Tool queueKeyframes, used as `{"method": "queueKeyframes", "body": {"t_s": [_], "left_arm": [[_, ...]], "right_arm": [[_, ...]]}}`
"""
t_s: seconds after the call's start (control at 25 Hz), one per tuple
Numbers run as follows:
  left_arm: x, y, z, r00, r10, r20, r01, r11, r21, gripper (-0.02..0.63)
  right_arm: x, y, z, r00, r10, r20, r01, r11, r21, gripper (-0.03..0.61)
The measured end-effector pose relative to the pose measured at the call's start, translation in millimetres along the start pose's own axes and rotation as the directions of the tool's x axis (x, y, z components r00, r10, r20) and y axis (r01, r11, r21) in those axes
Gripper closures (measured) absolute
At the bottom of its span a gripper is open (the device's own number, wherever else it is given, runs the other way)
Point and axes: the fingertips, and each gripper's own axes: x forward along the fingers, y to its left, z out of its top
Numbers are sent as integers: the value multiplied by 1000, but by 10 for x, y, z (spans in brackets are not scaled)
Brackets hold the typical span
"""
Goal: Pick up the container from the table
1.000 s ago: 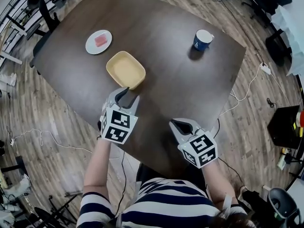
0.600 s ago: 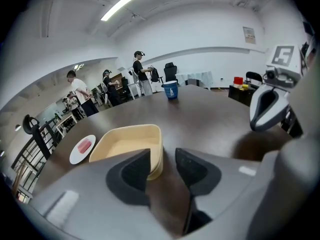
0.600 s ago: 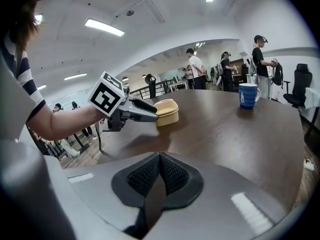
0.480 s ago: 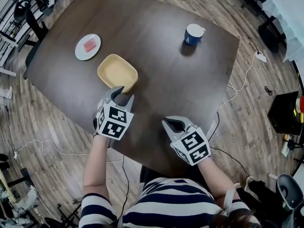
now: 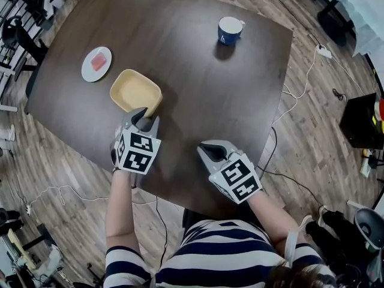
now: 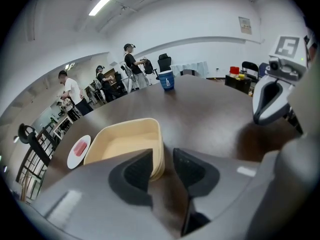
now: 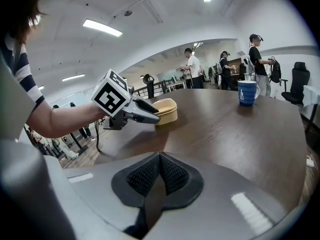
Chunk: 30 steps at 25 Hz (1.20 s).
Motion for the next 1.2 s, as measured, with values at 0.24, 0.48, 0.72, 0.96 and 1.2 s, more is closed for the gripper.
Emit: {"method": "queueKeyframes", "body": {"t_s": [0.24,0.48,0.72,0.96,1.2], "left_arm": [[67,40,22,999,44,-18,-43,999,29,614],[70,10,33,999,44,-28,-42,998,46,614],[-27,-89,63,999,32,-11,-31,999,36,614],[-238,-239,117,999,54,9,-54,997,52,614],[-484,-444,151,998,64,10,-65,996,58,614]], "right_arm": [[-46,-54,-10,1000,5,17,-6,1000,15,583],[-69,-84,-37,1000,9,18,-10,1000,23,583],[-130,-79,-73,1000,15,25,-16,1000,17,583],[-214,-22,-125,999,33,21,-33,999,-9,583],[-360,39,-163,998,62,26,-61,997,-38,583]]}}
